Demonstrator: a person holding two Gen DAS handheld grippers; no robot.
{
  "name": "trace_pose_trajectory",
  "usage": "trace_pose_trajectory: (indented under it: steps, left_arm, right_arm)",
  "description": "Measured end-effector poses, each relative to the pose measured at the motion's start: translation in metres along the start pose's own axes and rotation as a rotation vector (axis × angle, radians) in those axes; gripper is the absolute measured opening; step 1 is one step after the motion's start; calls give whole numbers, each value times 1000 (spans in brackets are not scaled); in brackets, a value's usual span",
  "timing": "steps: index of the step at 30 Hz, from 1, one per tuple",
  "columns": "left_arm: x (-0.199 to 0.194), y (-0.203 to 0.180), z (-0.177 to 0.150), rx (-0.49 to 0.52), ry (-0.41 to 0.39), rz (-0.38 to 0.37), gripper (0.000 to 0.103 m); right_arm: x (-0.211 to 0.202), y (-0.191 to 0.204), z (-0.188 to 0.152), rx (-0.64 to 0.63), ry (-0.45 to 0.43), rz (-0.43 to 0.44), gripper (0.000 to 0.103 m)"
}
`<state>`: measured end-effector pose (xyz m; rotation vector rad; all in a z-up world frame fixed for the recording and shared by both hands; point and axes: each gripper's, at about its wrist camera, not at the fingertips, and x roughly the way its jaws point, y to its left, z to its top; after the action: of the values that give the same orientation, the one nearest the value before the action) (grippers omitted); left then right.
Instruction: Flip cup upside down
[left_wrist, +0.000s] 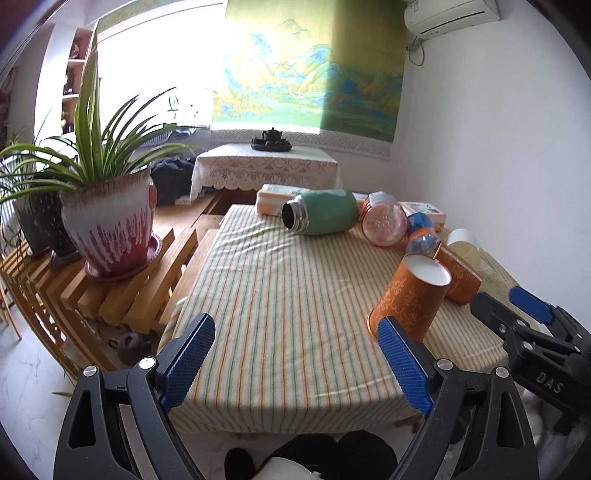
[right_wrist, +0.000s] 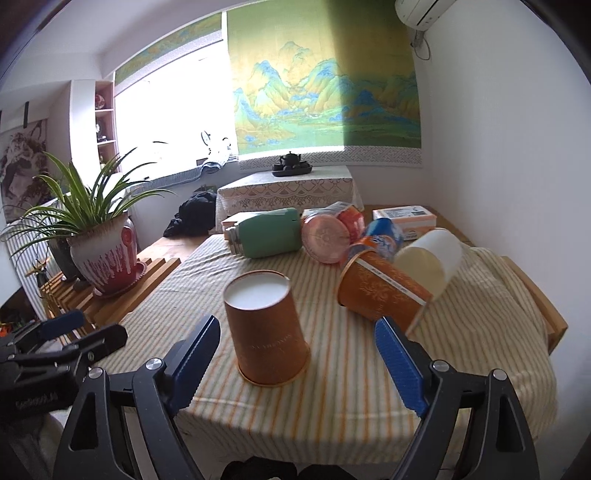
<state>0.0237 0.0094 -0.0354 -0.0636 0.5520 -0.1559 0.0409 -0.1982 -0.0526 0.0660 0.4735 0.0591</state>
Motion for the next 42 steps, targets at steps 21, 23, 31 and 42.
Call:
trace_pose_trajectory:
  steps: [21, 23, 31, 42]
  left_arm:
    - [-19, -39, 8, 76, -157, 49, 102]
    - [-20, -40, 7, 66, -174, 56, 102]
    - [-18, -43, 5, 61, -169, 43, 102]
    - [-19, -45, 5, 69, -167, 39, 102]
  right_arm:
    - [-49, -35, -5, 28, -95, -143, 94]
    - [-49, -35, -5, 26, -101, -152, 94]
    - [-44, -39, -6, 27, -103, -176, 95]
    - [-45, -41, -5, 38, -111, -179, 95]
